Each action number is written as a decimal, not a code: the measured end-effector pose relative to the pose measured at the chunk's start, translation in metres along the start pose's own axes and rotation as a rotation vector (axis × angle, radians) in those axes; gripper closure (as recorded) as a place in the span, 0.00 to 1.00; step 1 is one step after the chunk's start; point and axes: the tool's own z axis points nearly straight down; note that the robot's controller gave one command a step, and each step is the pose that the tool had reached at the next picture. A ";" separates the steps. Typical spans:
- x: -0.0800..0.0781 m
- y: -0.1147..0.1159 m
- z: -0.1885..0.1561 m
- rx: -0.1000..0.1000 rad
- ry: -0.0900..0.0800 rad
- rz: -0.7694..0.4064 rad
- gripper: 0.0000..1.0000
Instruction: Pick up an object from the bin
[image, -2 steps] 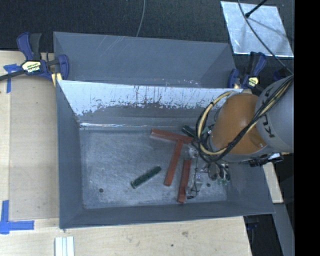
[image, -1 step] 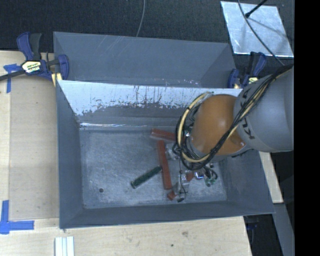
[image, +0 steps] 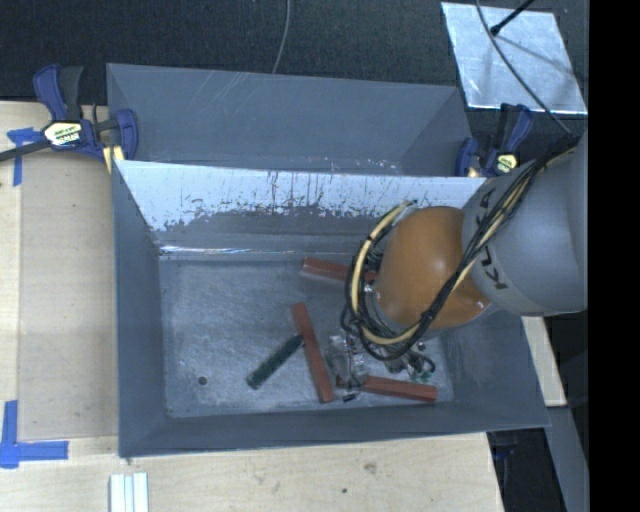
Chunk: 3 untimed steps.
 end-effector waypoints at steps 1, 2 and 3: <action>-0.001 0.000 0.000 0.000 -0.001 -0.001 0.00; -0.001 0.000 0.000 0.000 -0.001 -0.001 0.00; -0.007 0.029 -0.021 0.002 0.005 -0.184 0.00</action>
Offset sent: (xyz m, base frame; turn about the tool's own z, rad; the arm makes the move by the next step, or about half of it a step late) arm 0.0000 0.0000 0.0000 0.0000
